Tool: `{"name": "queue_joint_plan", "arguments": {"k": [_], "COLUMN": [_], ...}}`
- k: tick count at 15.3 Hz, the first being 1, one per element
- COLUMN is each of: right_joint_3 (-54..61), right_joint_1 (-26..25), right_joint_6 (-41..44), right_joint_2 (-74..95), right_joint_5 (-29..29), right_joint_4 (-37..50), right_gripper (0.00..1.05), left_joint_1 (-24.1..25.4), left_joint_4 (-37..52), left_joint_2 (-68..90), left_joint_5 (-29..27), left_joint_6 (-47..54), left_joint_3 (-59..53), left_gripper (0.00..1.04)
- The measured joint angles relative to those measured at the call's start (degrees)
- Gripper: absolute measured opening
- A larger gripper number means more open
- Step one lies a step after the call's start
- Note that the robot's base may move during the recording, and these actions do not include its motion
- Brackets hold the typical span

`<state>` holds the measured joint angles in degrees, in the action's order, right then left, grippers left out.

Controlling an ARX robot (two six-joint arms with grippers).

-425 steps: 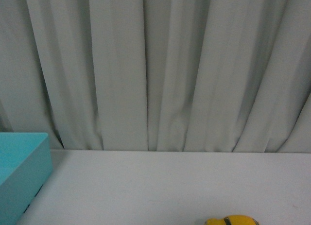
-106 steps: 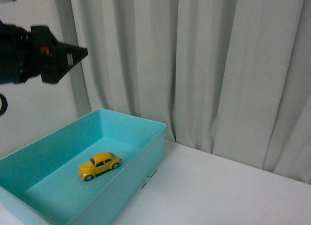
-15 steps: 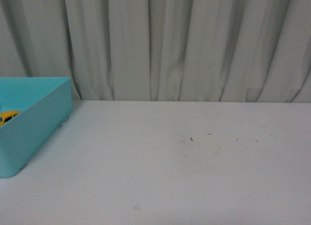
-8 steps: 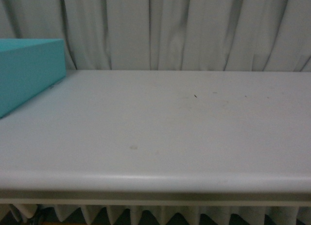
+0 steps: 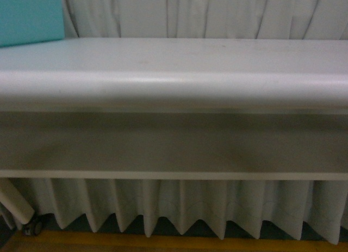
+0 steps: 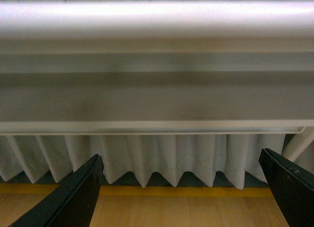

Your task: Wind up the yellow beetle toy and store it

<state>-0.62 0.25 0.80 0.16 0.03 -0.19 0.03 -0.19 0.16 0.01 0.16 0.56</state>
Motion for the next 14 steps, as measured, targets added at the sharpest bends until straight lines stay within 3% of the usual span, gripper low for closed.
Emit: {"name": "queue_joint_plan", "arguments": {"k": [14], "right_joint_3": [0.0], "right_joint_1": [0.0], "right_joint_6": [0.0], "right_joint_2": [0.0], "right_joint_5": [0.0], "right_joint_4": [-0.1], "right_gripper": [0.98], "left_joint_1": [0.0], "left_joint_4": [0.0], "left_joint_2": [0.0], "left_joint_5": [0.0], "left_joint_6": [0.0], "left_joint_3": [0.0], "left_gripper": [0.98]}}
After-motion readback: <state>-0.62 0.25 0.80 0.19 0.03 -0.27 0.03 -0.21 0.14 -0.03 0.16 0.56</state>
